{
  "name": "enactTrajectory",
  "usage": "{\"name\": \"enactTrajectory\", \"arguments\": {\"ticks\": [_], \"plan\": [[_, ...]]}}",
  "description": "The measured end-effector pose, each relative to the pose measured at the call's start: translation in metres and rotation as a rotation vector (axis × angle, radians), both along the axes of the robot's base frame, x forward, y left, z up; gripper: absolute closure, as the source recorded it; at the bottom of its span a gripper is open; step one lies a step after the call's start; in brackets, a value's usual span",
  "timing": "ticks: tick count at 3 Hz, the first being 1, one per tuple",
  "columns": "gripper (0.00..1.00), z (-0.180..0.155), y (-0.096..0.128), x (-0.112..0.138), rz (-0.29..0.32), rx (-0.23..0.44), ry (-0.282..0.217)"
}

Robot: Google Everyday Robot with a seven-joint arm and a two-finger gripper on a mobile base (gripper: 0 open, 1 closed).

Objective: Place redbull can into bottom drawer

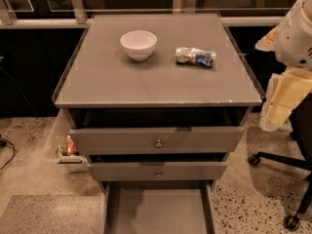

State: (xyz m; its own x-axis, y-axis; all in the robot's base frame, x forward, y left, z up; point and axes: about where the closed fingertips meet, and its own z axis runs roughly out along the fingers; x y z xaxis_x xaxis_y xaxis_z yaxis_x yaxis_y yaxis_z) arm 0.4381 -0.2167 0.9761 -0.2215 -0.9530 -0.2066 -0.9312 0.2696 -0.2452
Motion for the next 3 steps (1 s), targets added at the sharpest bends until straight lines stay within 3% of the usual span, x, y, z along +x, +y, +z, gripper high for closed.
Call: {"name": "enactTrajectory", "arguments": {"ticks": [2, 3], "plan": [[0.0, -0.005, 0.012, 0.007, 0.027, 0.024, -0.003], [0.0, -0.024, 0.043, 0.026, 0.095, 0.074, -0.005]]}}
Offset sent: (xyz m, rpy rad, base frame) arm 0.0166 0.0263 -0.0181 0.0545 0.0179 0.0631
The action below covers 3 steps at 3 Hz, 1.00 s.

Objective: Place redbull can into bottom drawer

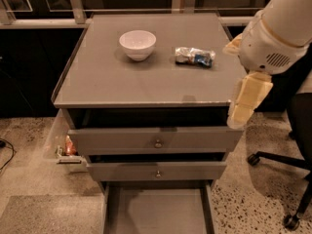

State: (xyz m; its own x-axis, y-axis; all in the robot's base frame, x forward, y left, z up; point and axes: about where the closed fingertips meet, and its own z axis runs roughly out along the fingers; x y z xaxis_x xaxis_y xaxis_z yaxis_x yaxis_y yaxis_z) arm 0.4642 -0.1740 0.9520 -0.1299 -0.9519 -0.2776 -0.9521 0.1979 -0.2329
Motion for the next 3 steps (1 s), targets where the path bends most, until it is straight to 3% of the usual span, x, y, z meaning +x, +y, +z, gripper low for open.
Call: {"name": "enactTrajectory", "arguments": {"ticks": [1, 2, 3], "plan": [[0.0, -0.019, 0.024, 0.012, 0.059, 0.056, -0.053], [0.0, -0.037, 0.025, 0.004, 0.081, 0.097, -0.124], [0.0, -0.078, -0.015, 0.029, 0.01, 0.084, -0.075]]}}
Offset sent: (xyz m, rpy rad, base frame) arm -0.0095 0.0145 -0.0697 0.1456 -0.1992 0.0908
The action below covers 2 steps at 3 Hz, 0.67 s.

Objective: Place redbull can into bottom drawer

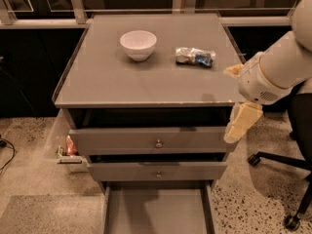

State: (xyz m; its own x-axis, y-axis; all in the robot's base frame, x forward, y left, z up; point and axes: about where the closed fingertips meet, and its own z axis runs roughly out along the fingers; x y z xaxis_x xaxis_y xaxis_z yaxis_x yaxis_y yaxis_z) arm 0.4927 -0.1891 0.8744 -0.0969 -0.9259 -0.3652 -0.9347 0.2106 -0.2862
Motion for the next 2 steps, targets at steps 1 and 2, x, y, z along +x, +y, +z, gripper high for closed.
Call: {"name": "enactTrajectory", "arguments": {"ticks": [1, 2], "plan": [[0.0, -0.0361, -0.0266, 0.0123, -0.044, -0.01, 0.06], [0.0, -0.0361, -0.0266, 0.0124, -0.044, -0.01, 0.06]]}}
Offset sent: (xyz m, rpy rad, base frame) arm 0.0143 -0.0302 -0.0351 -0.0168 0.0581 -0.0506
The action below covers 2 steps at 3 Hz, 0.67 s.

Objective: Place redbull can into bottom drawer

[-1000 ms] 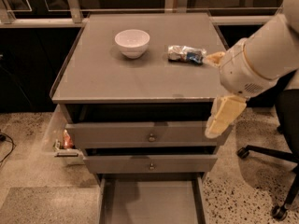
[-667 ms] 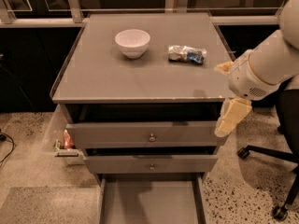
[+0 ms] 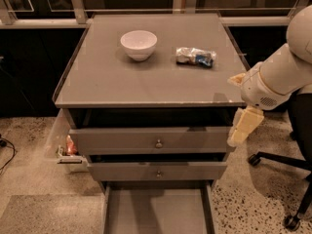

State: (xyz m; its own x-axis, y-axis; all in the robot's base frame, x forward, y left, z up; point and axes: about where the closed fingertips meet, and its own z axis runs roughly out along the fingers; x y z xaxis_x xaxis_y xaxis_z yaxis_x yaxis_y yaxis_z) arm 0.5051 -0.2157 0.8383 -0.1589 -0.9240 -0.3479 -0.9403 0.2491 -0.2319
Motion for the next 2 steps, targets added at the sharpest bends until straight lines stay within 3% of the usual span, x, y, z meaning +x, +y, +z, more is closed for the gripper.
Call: {"name": "enactTrajectory", "arguments": {"ticks": [1, 2], "plan": [[0.0, 0.007, -0.006, 0.029, 0.005, 0.008, -0.003], [0.0, -0.022, -0.011, 0.083, 0.034, -0.004, 0.098]]}}
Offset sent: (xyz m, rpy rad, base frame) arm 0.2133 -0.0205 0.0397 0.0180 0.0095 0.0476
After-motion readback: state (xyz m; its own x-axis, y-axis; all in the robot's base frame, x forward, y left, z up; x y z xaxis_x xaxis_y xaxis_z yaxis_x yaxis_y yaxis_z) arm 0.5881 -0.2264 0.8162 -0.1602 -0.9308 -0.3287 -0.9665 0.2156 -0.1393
